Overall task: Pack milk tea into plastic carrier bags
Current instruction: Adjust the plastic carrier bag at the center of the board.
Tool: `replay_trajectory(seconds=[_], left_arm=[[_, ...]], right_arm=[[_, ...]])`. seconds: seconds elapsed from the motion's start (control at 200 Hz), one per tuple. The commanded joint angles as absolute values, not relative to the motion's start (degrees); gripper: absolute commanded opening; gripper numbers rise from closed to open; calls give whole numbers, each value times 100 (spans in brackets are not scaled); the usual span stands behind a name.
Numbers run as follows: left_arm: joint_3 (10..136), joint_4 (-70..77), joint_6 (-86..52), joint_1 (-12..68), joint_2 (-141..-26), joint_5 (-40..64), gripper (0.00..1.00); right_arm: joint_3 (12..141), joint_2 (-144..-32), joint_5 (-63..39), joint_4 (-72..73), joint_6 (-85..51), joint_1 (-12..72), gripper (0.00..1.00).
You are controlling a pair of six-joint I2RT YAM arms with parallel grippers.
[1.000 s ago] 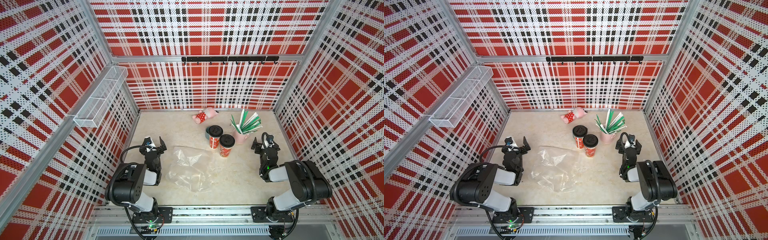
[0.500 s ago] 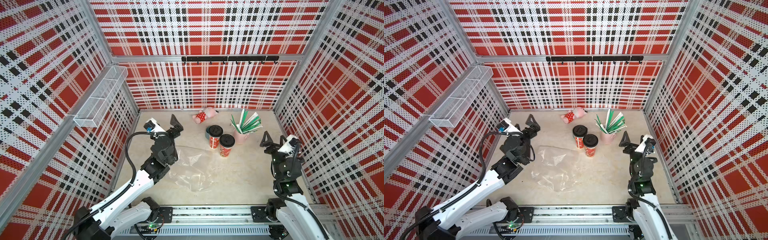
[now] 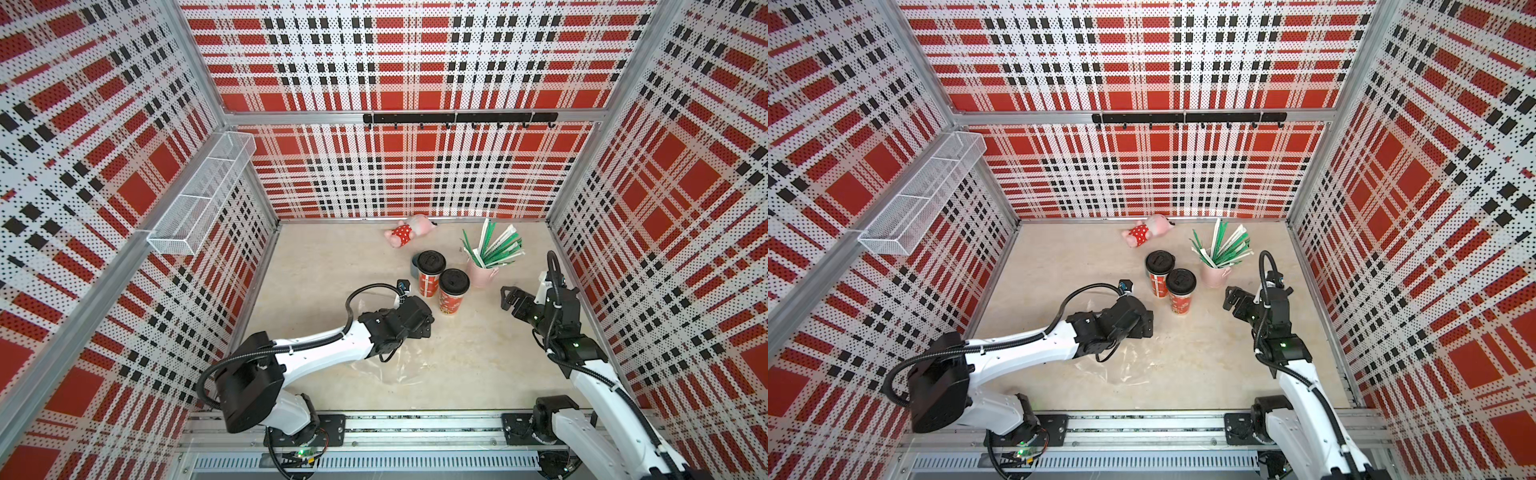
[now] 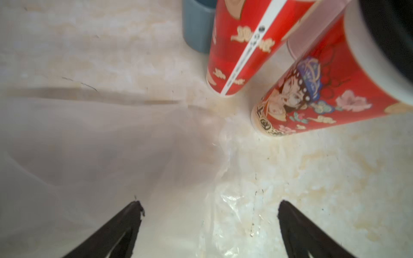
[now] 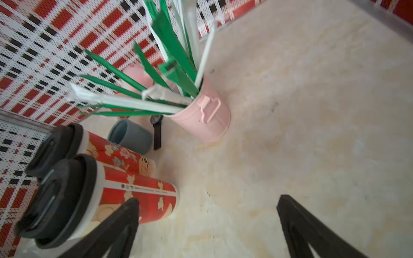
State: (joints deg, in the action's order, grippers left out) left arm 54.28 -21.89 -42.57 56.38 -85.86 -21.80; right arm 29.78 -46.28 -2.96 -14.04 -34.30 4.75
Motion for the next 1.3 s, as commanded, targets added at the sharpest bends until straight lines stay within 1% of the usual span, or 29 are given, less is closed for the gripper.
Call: replay_trajectory(seconds=[0.0,0.16,0.19,0.246,0.291,0.446,0.511,0.551,0.611,0.671,0.832,0.967,1.243,1.293], left_arm=[[5758,-2475,-4472,5703,-8985,-1725,98],[6272,-2486,-4543,5917,-9633,-1606,98],[6341,-2516,-4574,5943,-9737,-1640,100],[6451,-2637,-4642,5991,-9864,-1730,95],[6514,-2747,-4722,6024,-9918,-1852,97],[6675,-3192,-4983,6132,-9893,-2285,93],[6702,-3274,-5057,6213,-9874,-2327,90],[6701,-3298,-5093,6287,-9884,-2342,85],[6666,-3328,-5112,6360,-9937,-2241,84],[6608,-3340,-5132,6411,-9958,-2206,79],[6406,-3270,-5309,6307,-9883,-2350,77],[6606,-3398,-5239,6179,-10143,-2492,76],[6574,-3192,-5091,5997,-10471,-2506,72],[6593,-3150,-5052,5978,-10530,-2540,69]], right_arm=[[2972,-4610,-483,-1476,-3589,466,100],[2822,-4577,-635,-1359,-3587,466,100],[2798,-4564,-645,-1349,-3570,466,100],[2747,-4528,-637,-1319,-3551,466,100],[2720,-4520,-646,-1297,-3530,466,100],[2646,-4510,-664,-1257,-3462,466,100],[2629,-4509,-667,-1247,-3454,466,100],[2612,-4494,-689,-1244,-3450,466,100],[2531,-4461,-749,-1153,-3452,466,100],[2450,-4422,-807,-1055,-3469,468,100],[2330,-4334,-952,-858,-3608,466,100],[2252,-4274,-997,-832,-3623,466,100],[2247,-4183,-907,-948,-3532,466,100],[2247,-4201,-931,-949,-3533,466,100]])
